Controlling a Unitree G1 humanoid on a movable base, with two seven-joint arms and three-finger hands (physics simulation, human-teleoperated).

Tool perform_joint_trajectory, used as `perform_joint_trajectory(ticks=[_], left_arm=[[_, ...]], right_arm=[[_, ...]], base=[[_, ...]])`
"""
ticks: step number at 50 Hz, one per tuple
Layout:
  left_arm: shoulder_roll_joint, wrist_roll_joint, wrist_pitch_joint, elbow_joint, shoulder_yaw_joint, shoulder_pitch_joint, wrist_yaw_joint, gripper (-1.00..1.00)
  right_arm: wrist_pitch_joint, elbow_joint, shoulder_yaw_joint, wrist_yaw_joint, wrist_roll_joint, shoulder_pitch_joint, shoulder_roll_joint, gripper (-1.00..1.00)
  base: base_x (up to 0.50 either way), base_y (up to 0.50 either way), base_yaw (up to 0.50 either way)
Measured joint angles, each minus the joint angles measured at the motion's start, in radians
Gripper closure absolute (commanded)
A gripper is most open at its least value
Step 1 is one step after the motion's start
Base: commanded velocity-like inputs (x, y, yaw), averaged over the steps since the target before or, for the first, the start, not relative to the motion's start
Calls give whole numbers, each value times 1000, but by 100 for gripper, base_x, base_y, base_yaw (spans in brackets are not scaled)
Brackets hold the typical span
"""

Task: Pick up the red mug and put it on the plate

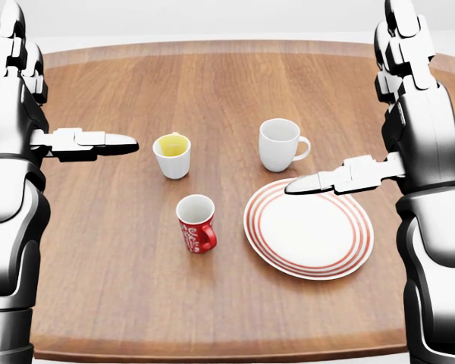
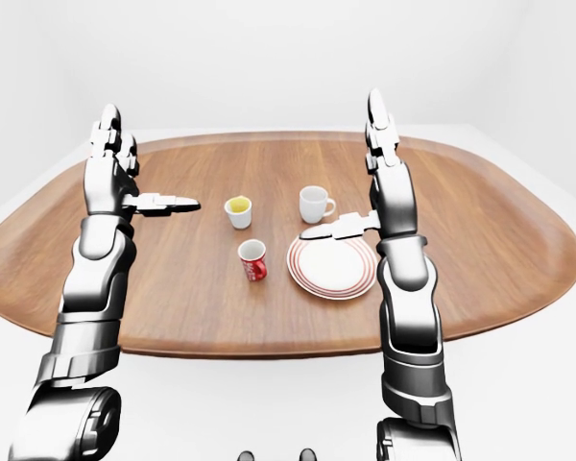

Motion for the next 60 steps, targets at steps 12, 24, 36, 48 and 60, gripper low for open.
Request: perform_joint_trajectory(ticks=[12, 24, 36, 48, 60], left_arm=[[-1, 2, 0, -3, 0, 0, -1, -100], [-1, 1, 0, -3, 1, 0, -1, -100], [1, -1, 0, -7, 3, 1, -1, -100], [4, -3, 0, -14, 4, 2, -2, -100], [5, -5, 0, -19, 5, 1, -2, -100]], right_arm=[[0, 3, 0, 4, -4, 2, 1, -100], [0, 8, 3, 6, -9, 4, 2, -100], [0, 4, 5, 9, -14, 6, 5, -100], [0, 2, 7, 11, -19, 9, 7, -100], [0, 4, 11, 15, -25, 8, 8, -100]], base=[[20, 0, 0], [20, 0, 0], [21, 0, 0], [21, 0, 0], [21, 0, 0]])
